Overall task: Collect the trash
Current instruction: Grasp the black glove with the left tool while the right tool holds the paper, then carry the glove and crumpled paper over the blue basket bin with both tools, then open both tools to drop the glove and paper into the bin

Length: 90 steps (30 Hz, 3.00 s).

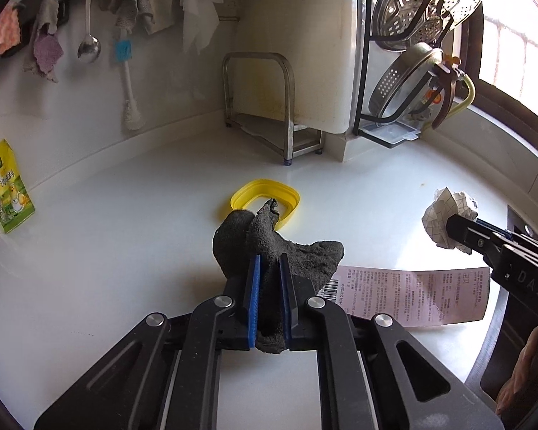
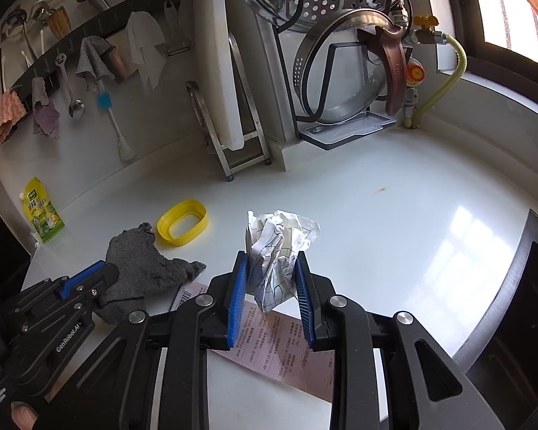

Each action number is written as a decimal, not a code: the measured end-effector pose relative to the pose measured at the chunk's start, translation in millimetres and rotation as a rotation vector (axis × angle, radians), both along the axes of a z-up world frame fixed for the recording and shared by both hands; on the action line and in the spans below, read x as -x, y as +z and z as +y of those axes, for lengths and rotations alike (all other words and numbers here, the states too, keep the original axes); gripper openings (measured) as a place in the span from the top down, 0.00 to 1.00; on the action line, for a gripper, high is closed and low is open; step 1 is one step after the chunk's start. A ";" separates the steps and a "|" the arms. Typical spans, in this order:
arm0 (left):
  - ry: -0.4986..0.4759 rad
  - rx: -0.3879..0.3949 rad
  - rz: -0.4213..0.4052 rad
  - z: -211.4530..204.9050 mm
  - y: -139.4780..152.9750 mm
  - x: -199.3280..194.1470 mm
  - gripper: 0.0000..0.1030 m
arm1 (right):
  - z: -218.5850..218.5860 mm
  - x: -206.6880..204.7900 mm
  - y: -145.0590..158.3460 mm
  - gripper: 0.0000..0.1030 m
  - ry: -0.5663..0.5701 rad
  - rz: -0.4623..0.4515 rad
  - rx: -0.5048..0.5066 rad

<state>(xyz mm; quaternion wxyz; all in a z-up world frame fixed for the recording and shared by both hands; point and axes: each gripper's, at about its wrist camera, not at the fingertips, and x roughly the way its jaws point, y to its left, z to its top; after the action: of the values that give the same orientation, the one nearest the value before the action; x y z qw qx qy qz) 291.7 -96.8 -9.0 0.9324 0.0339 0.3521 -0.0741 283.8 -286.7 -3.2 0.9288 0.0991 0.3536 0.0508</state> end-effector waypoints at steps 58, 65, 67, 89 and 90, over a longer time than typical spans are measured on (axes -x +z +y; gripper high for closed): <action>-0.118 0.007 0.037 70.4 -35.3 315.6 0.92 | 92.5 369.5 -56.1 0.75 0.018 0.083 0.009; -0.122 -0.008 0.066 67.0 -56.1 317.0 0.92 | 91.2 370.7 -74.5 0.75 0.028 0.123 -0.003; -0.122 -0.012 0.083 65.4 -62.4 316.5 0.92 | 93.0 368.9 -79.0 0.75 0.036 0.135 -0.005; -0.105 -0.018 0.162 69.5 -87.5 309.9 0.75 | 100.2 357.4 -105.8 0.64 0.064 0.205 -0.003; -0.100 -0.016 0.158 70.4 -86.8 310.4 0.58 | 99.8 358.2 -105.6 0.59 0.063 0.203 0.000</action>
<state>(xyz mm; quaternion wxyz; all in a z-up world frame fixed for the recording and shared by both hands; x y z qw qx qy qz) -18.7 -26.5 -95.8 0.8965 0.0528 0.4231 -0.1199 -74.4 -186.9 -108.9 0.8861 0.0927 0.4488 0.0695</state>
